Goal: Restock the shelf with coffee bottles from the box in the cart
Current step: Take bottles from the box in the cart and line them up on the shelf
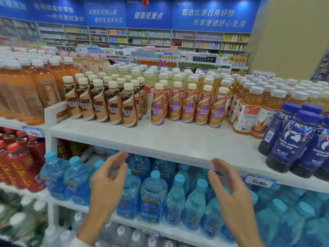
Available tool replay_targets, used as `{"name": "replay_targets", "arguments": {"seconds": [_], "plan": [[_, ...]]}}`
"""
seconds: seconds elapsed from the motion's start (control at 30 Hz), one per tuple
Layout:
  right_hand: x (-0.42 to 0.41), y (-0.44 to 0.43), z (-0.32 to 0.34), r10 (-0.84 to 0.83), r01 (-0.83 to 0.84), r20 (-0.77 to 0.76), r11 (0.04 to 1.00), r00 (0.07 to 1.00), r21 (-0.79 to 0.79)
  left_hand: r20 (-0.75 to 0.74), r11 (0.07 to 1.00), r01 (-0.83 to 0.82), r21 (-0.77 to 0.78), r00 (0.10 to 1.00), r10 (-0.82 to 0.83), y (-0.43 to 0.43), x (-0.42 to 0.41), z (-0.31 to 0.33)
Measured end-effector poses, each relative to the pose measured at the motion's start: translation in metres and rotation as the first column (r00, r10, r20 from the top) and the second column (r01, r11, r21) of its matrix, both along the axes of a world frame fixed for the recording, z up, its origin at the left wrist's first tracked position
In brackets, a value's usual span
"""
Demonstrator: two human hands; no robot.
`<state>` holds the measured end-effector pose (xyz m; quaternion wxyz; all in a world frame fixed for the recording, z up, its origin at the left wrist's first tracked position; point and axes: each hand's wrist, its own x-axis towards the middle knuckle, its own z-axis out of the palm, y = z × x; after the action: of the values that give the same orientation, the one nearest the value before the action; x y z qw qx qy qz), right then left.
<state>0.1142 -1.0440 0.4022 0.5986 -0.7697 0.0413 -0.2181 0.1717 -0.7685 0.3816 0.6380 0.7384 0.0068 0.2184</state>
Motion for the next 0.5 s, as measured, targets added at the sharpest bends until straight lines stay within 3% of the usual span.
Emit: {"name": "replay_targets", "arguments": {"seconds": [0.23, 0.5], "plan": [[-0.032, 0.065, -0.058, 0.152, -0.150, -0.058, 0.988, 0.987, 0.049, -0.124, 0.988, -0.148, -0.053, 0.982, 0.141, 0.052, -0.084, -0.055], [-0.051, 0.169, -0.126, 0.347, -0.337, -0.297, 0.938, 0.890, 0.086, -0.328, 0.913, -0.395, -0.099, 0.880, 0.345, 0.152, -0.175, -0.108]]}}
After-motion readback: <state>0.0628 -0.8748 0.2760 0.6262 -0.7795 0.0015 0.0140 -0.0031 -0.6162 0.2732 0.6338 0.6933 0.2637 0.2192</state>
